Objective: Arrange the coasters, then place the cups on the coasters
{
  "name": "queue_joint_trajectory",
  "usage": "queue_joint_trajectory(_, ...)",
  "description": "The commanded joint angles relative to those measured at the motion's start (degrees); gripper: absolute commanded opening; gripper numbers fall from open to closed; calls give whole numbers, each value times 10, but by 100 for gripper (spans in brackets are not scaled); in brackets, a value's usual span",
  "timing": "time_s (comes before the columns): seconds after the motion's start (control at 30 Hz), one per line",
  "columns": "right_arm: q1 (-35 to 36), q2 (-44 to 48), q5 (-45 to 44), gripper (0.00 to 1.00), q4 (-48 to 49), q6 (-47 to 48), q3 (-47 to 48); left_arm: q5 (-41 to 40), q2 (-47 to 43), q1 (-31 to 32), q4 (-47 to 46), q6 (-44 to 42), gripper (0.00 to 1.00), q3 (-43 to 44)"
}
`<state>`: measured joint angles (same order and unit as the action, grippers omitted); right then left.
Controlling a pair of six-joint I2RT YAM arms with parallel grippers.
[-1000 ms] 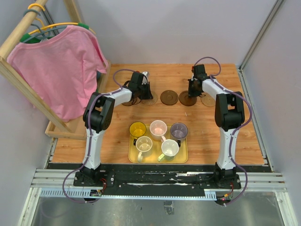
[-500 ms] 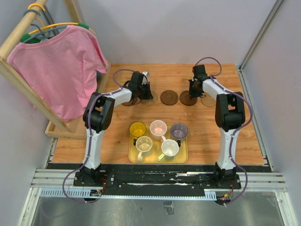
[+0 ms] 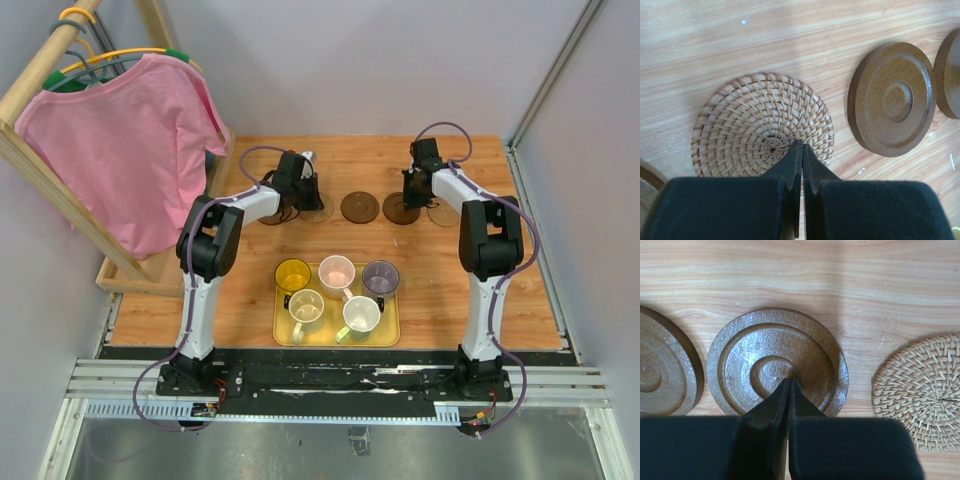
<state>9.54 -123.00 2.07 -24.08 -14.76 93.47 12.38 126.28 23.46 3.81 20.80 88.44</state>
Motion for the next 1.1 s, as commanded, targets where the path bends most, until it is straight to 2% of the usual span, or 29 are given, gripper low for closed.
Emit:
queue_joint_trajectory(0.0,-21,32,20,1,-2,13,-8,-15,11,-8,20,-8,1,21)
queue_joint_trajectory(0.4,-19,55,66,1,20,29,-11,8,6,-14,8,-6,0,23)
queue_joint_trajectory(0.67,-26,100,25,1,21,23,-39,25,-7,-14,-3,-2,1,16)
queue_joint_trajectory(1.07,-90,160,10,1,29,-11,-123,23,-94,-16,-28,-10,5,-14)
